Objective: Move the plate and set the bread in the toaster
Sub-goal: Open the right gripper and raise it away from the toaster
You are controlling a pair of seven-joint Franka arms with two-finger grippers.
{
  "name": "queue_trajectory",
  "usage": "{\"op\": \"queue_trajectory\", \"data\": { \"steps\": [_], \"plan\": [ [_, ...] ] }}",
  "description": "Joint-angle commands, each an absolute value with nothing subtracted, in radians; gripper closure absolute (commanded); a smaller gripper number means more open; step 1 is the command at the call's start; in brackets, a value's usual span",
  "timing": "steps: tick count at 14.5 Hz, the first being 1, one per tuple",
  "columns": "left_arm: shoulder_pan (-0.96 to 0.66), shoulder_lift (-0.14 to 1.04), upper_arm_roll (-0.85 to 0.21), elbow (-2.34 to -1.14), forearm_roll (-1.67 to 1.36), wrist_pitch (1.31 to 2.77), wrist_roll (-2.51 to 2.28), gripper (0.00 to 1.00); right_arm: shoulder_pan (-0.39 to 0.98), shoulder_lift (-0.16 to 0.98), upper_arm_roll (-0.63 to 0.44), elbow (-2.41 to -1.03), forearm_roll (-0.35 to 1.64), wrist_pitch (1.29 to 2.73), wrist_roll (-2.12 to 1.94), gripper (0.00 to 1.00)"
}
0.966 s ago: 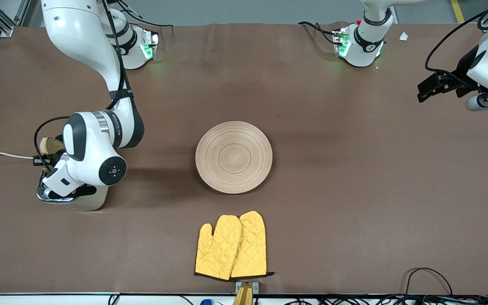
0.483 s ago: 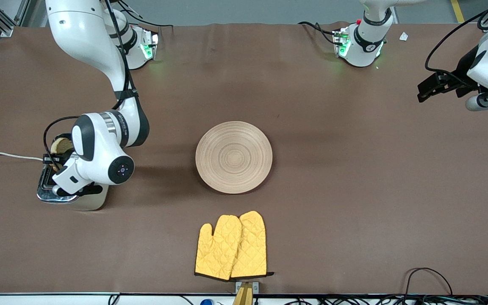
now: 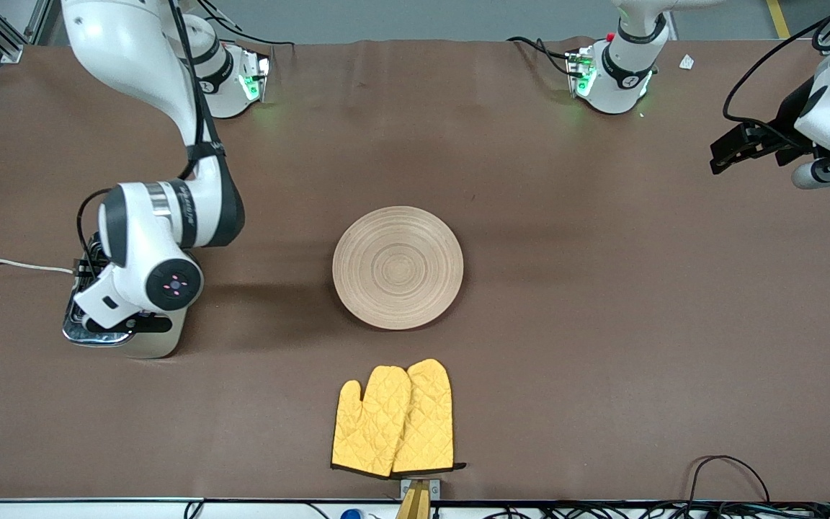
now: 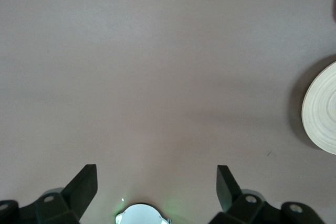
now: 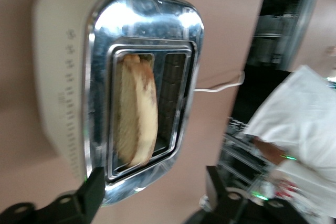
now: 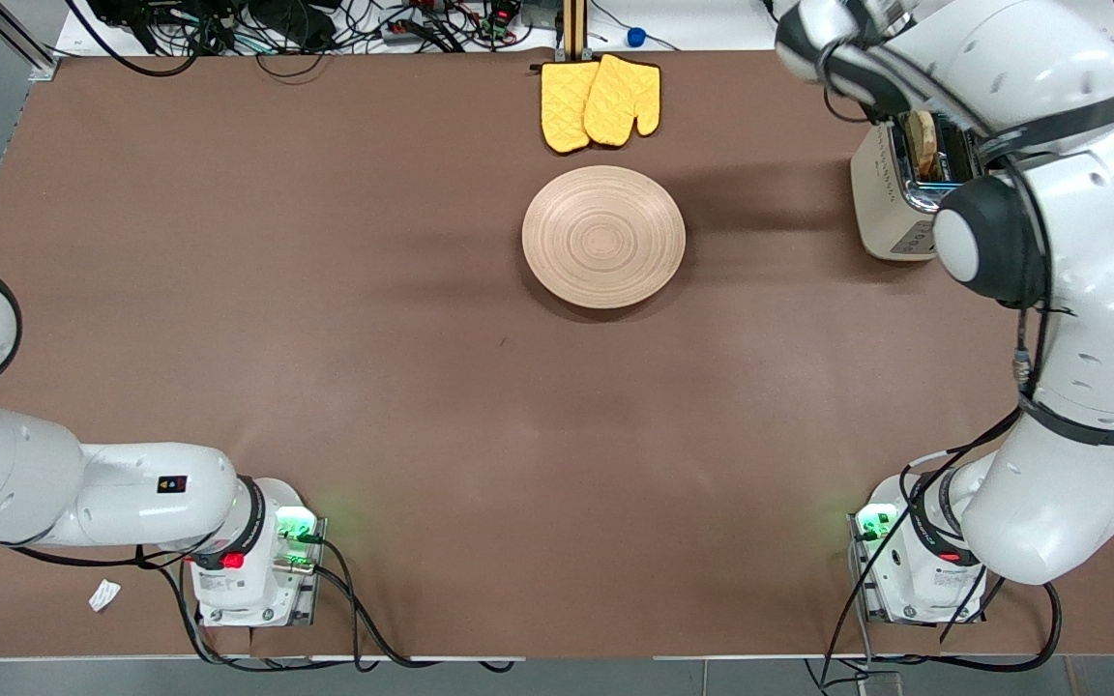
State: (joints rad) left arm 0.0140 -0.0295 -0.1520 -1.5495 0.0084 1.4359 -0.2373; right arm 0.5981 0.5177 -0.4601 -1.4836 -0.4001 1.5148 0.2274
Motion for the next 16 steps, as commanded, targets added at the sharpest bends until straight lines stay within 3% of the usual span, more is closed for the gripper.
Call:
{"op": "queue_trajectory", "data": {
  "steps": [1, 7, 12, 16],
  "plan": [
    [0.012, -0.025, -0.152, -1.534, -0.002, 1.434, -0.244, 0.00, 0.545, 0.379, -0.449, -1.516, -0.254, 1.538, 0.192, 0.00],
    [0.009, -0.028, -0.155, -1.534, 0.002, 1.434, -0.245, 0.00, 0.427, 0.212, -0.448, -1.542, -0.062, 1.555, 0.025, 0.00],
    [0.014, -0.035, -0.172, -1.537, 0.020, 1.433, -0.235, 0.00, 0.380, 0.074, -0.451, -1.575, -0.021, 1.551, -0.037, 0.00],
    [0.014, -0.043, -0.184, -1.543, 0.041, 1.433, -0.235, 0.00, 0.371, 0.029, -0.456, -1.575, -0.021, 1.511, -0.037, 0.00]
  ]
}}
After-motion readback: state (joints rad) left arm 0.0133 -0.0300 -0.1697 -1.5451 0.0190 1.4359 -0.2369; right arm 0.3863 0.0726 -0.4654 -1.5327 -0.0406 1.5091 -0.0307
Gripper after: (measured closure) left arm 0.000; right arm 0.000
